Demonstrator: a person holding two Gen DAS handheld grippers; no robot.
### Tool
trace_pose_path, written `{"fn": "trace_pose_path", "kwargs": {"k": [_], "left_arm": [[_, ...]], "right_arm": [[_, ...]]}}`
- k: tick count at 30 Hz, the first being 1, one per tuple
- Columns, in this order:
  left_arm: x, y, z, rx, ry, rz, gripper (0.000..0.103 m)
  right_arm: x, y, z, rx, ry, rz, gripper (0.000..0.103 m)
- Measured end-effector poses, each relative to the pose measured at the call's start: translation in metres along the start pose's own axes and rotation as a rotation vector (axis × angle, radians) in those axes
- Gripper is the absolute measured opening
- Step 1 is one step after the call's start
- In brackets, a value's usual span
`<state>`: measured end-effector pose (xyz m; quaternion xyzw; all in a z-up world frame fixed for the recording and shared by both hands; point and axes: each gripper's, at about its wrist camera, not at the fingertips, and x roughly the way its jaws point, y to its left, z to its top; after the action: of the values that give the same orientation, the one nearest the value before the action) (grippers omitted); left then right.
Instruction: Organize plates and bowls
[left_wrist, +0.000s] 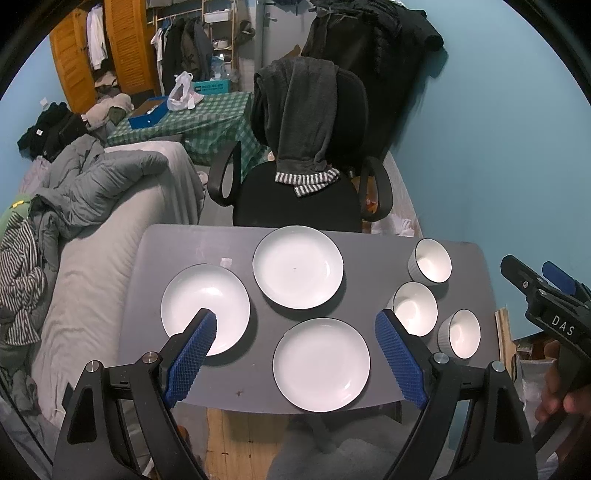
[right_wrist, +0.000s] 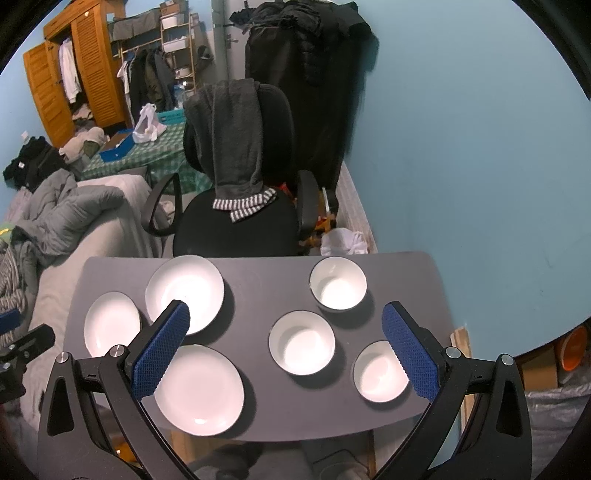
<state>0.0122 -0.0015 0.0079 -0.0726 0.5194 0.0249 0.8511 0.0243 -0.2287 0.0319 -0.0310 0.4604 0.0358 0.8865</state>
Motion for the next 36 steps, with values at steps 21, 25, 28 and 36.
{"fn": "trace_pose_path", "kwargs": {"k": [21, 25, 28, 36], "left_arm": [[0.003, 0.008, -0.001, -0.012, 0.007, -0.008, 0.089], [0.005, 0.008, -0.001, -0.013, 0.007, -0.005, 0.089], [0.006, 0.008, -0.001, -0.014, 0.008, -0.004, 0.089], [0.006, 0.010, -0.003, -0.007, 0.002, 0.002, 0.089]], "right_arm": [[0.009, 0.010, -0.002, -0.006, 0.009, 0.004, 0.102], [0.009, 0.011, -0.003, -0.005, 0.009, 0.004, 0.102], [0.009, 0.011, -0.003, -0.006, 0.010, 0.004, 0.102], [0.014, 0.017, -0.003, -0.014, 0.012, 0.009, 0.102]]}}
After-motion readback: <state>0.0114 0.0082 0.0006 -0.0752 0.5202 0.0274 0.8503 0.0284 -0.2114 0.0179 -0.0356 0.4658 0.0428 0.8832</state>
